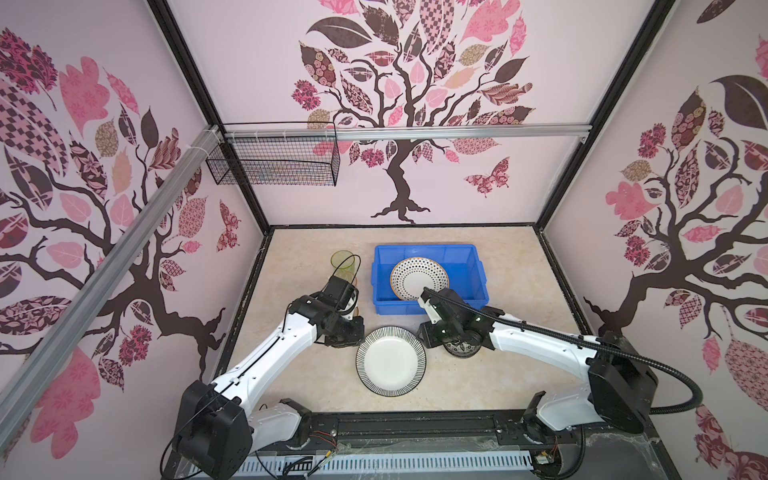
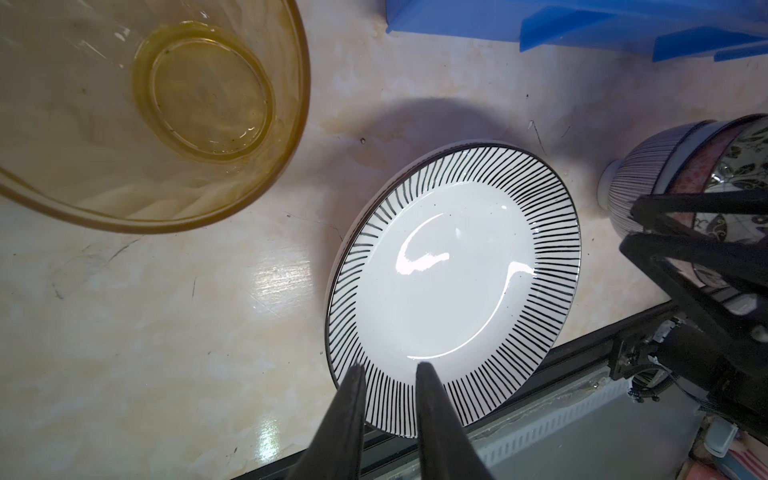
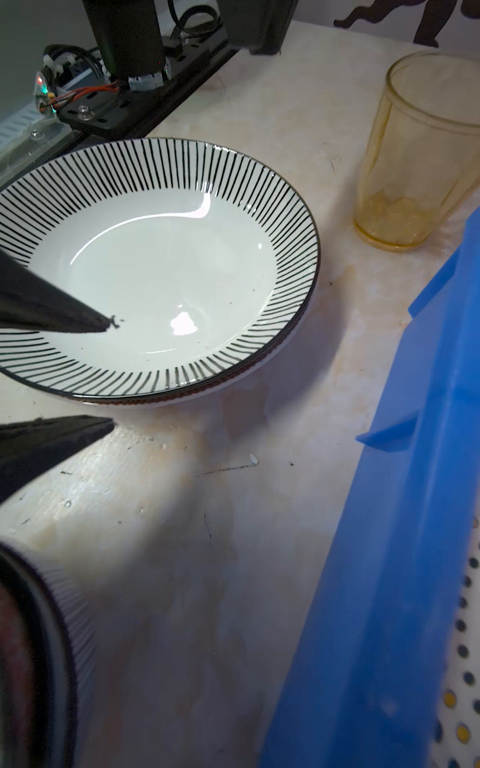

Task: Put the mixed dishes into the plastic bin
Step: 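Move the left gripper toward the striped plate while the right gripper follows, then lower both grippers onto the striped plate rim nearest the robot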

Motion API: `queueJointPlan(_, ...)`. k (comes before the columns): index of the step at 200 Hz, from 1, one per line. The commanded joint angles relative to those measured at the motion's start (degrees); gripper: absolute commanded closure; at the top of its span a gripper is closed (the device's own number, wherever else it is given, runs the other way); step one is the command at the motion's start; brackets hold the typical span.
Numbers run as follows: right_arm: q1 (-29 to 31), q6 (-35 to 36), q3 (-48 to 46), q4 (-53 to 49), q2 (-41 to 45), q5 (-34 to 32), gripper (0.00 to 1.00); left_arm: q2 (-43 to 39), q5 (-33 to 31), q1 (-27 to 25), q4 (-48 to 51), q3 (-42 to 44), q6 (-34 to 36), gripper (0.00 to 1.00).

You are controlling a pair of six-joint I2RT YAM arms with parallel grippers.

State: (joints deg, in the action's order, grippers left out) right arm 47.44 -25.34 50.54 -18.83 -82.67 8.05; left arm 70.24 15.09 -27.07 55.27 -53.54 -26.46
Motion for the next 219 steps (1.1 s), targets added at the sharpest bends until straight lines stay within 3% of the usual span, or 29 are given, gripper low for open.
queueJointPlan(1,1.0,1.3,3.1,-3.5,-2.1,-2.4,0.64,-1.2,-0.7,-0.3,0.6,1.6,-0.3,0.75)
queueJointPlan(219,3.5,2.4,4.1,-4.3,-6.8,-4.6,0.82,-2.0,-1.6,-3.7,-0.6,6.3,-4.8,0.75)
